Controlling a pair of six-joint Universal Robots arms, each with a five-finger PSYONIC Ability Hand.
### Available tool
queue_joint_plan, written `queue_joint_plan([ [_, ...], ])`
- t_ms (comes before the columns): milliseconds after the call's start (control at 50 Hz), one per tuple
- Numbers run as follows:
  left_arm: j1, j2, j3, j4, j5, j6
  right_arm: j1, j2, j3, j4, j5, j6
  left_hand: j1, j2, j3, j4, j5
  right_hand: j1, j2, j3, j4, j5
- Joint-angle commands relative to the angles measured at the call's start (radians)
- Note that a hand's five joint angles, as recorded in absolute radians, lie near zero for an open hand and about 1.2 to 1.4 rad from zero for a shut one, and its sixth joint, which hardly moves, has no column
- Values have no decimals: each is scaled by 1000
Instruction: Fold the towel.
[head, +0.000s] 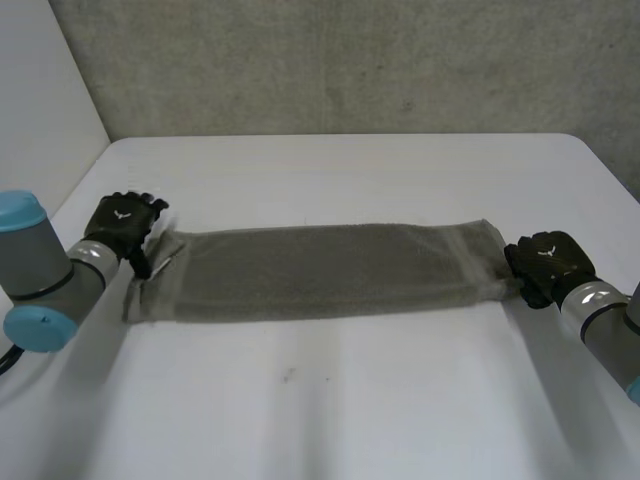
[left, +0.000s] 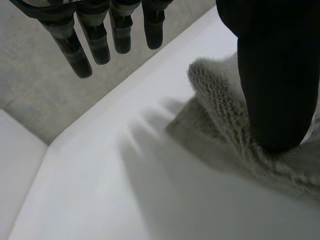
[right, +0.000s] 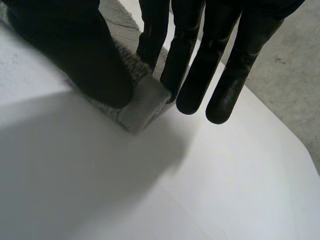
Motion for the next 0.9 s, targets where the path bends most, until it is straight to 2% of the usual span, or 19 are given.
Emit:
queue_joint_plan([
  [20, 6, 9, -21, 2, -35, 40, -2, 0, 1, -11, 0, -19, 36, 34, 35, 35, 35, 524, 346, 339, 336, 377],
  [180, -38, 67, -83, -7, -34, 23, -11, -25, 7, 0, 13, -16, 27, 25, 26, 26, 26, 524, 346, 339, 336, 377],
  [280, -103, 162, -127, -7, -35, 4, -35, -61, 10, 22, 16, -17, 12, 10, 11, 11, 12, 524, 346, 339, 336, 377],
  [540, -109, 245, -170, -32, -31, -26, -255, -150, -8, 130, -9, -43, -11, -13, -12, -12, -12, 524, 346, 339, 336, 377],
  [680, -104, 299, -201, -33, -29, -26, -272, -186, -69, 142, 2, -95, -8, -10, -10, -10, -9, 524, 346, 339, 336, 377],
  [720, -103, 317, -211, -33, -29, -28, -265, -200, -94, 153, 2, -97, -8, -10, -10, -10, -9, 524, 346, 339, 336, 377],
  [780, -101, 354, -233, -38, -26, -31, -193, -233, -155, 179, 0, -78, -8, -10, -10, -10, -9, 524, 346, 339, 336, 377],
  [820, -98, 394, -260, -39, -23, -49, -51, -241, -247, 196, 4, -40, -8, -10, -10, -10, -9, 524, 346, 339, 336, 377],
  [840, -98, 394, -260, -39, -23, -49, -51, -241, -247, 196, 4, -40, -8, -10, -10, -10, -9, 524, 346, 339, 336, 377],
  [900, -97, 434, -286, -39, -20, -78, 91, -223, -324, 197, 4, 1, -8, -10, -10, -10, -9, 524, 346, 339, 336, 377],
])
